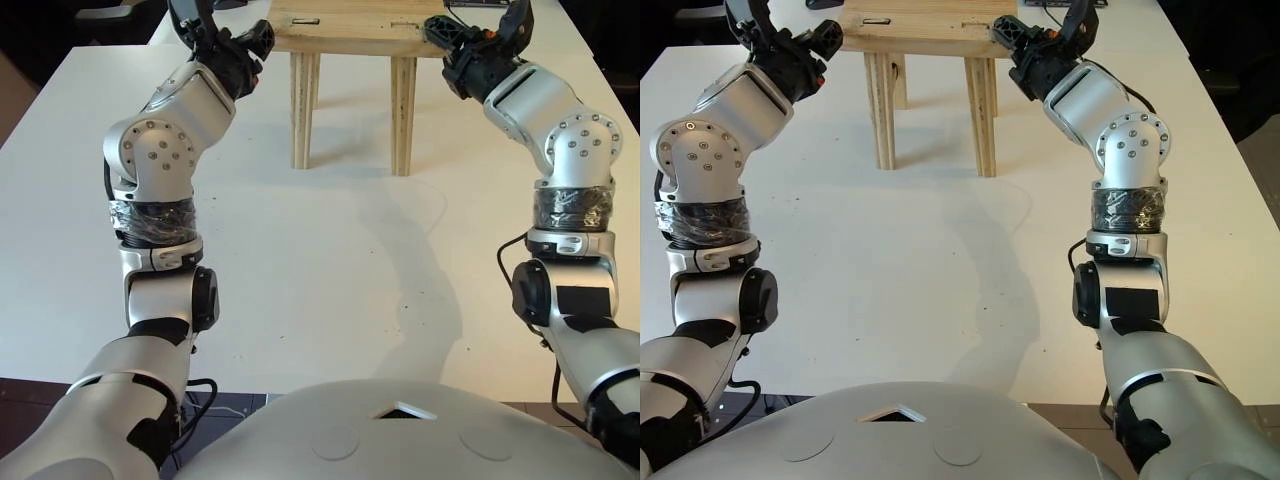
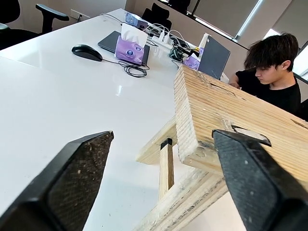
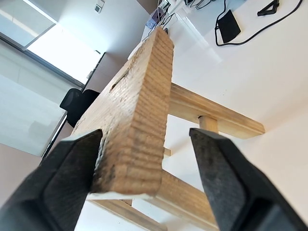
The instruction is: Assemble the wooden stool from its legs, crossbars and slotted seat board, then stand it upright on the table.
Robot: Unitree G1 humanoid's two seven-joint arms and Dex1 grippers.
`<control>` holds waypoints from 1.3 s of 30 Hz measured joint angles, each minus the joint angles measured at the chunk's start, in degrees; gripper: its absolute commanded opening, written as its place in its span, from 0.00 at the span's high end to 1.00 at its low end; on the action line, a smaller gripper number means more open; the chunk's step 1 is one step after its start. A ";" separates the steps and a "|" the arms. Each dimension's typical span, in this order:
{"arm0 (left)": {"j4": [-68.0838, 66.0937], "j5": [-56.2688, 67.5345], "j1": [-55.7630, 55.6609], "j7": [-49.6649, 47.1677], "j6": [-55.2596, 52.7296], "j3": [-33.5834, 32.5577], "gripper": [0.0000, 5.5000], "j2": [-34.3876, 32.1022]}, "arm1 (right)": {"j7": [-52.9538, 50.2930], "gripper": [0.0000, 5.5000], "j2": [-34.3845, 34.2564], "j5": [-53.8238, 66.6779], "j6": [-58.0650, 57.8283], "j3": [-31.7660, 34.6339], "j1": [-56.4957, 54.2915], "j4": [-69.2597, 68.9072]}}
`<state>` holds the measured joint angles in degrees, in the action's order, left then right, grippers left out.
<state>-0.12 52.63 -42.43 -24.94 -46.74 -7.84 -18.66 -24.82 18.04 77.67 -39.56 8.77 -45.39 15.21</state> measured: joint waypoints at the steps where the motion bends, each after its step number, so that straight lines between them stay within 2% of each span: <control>1: 0.09 -0.80 0.02 0.79 0.12 -0.03 0.17 0.27 | 0.40 0.40 -0.09 -0.85 -0.20 0.71 -0.21 0.40; 4: 3.45 -6.52 2.43 5.21 1.81 1.49 0.16 -0.62 | 2.86 0.40 -0.21 -5.19 0.10 2.24 0.14 -0.19; 9: 14.11 -20.18 15.30 13.10 9.40 5.77 0.16 -7.08 | 10.36 0.40 0.16 -10.90 1.32 4.17 6.61 -7.64; 13: 19.48 -22.99 22.92 16.79 13.58 4.77 0.16 -6.14 | 15.78 0.40 -2.25 -7.56 1.41 8.38 9.49 -15.20; 15: 22.24 -23.30 24.57 18.33 15.60 4.41 0.16 -5.15 | 18.44 0.40 -2.01 -9.32 2.67 8.48 10.09 -18.54; 19: 24.02 -27.86 31.12 20.24 20.46 6.19 0.16 -3.34 | 23.55 0.40 3.01 -26.51 8.18 1.46 17.65 -22.30; 21: 23.85 -29.74 34.30 20.28 22.10 6.97 0.16 -1.60 | 25.30 0.40 4.99 -36.64 11.14 -4.40 23.34 -22.35; 22: 23.35 -30.72 35.80 20.42 23.24 7.50 0.16 -0.58 | 26.13 0.40 5.45 -42.10 13.60 -7.27 26.72 -22.36; 25: 20.08 -34.63 40.68 21.88 26.45 9.28 0.25 1.15 | 26.12 0.40 5.02 -55.86 21.58 -13.17 36.18 -21.63; 28: 15.97 -38.46 43.62 24.51 31.80 10.58 0.25 1.49 | 25.60 0.40 2.98 -64.25 31.97 -14.21 38.49 -16.85; 39: -6.63 -49.40 45.13 26.55 50.10 11.64 0.25 5.24 | 25.24 0.40 -6.29 -71.12 47.41 -11.18 37.61 6.49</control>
<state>-6.75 3.23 2.69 1.61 3.36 3.80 -13.42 0.42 11.76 6.55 7.86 -2.40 -7.78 21.69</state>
